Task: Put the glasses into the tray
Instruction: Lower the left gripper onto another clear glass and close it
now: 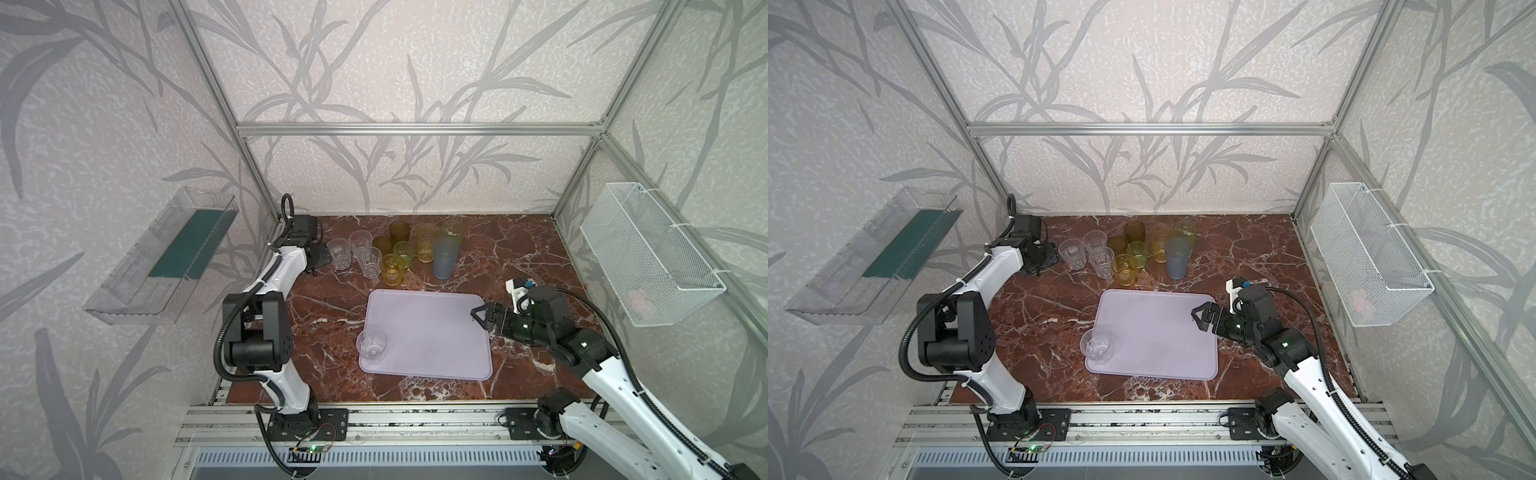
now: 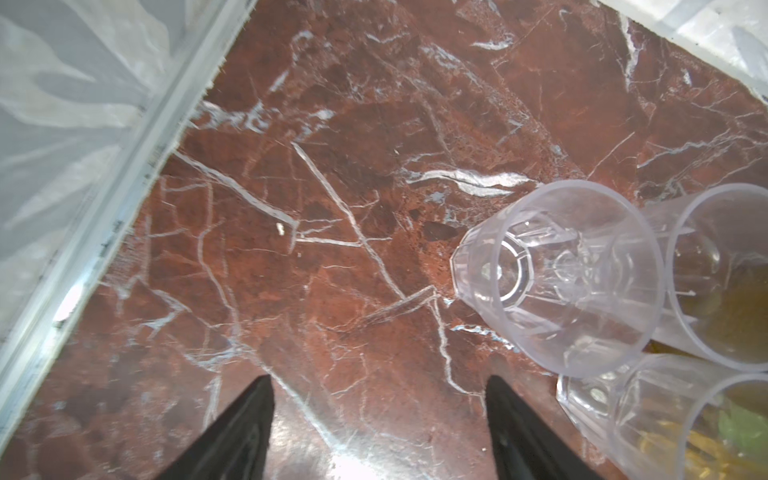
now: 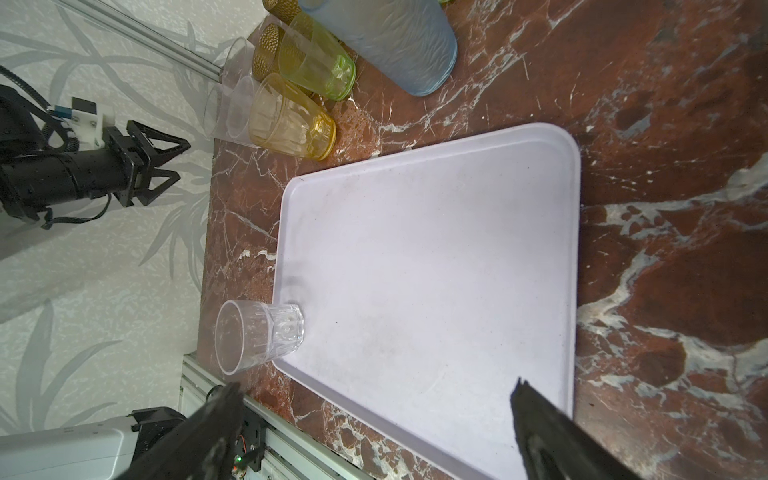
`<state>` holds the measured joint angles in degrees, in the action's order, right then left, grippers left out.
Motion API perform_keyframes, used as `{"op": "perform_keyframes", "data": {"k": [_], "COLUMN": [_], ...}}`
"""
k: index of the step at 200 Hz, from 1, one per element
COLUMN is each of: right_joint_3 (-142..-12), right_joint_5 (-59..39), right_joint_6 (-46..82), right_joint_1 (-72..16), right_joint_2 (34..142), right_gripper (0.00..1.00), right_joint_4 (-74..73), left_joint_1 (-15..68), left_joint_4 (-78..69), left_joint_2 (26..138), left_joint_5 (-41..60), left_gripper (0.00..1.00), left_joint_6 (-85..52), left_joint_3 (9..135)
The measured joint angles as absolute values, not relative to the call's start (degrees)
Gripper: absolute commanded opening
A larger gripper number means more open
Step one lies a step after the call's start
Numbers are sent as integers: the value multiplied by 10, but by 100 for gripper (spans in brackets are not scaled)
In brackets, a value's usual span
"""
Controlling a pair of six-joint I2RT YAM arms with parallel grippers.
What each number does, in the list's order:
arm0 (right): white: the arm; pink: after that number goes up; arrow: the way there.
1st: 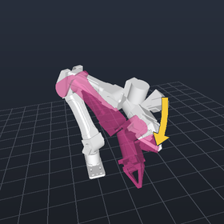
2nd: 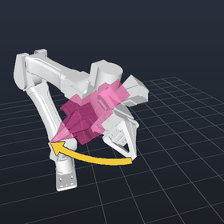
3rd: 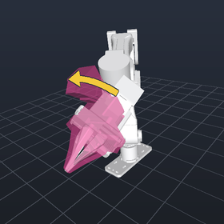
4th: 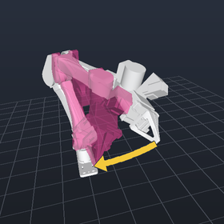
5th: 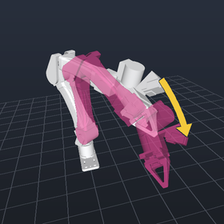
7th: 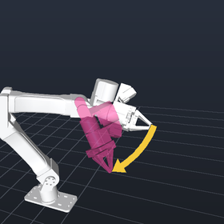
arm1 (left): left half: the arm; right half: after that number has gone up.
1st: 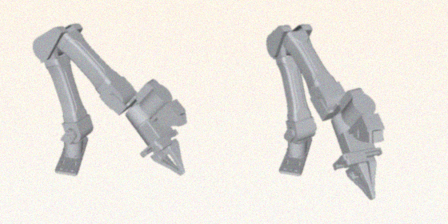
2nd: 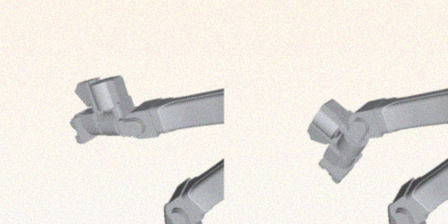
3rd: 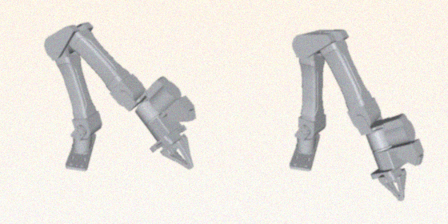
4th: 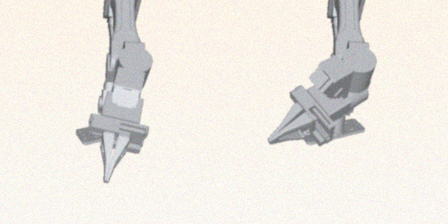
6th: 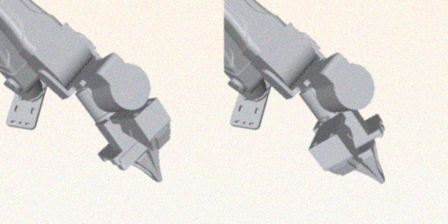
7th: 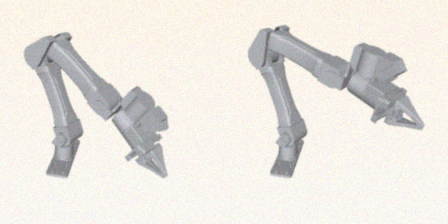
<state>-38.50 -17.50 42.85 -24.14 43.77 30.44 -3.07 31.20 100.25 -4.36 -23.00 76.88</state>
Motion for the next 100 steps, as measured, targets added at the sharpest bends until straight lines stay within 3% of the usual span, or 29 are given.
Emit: {"op": "perform_keyframes", "data": {"k": [100], "right_joint_3": [-385], "right_joint_5": [-176], "right_joint_6": [433], "right_joint_1": [-240], "right_joint_2": [437], "right_gripper": [99], "right_joint_4": [304], "left_joint_1": [-31], "left_joint_4": [313], "left_joint_2": [1042], "left_joint_5": [4], "left_gripper": [61], "left_joint_6": [-224], "left_joint_3": [813]}}
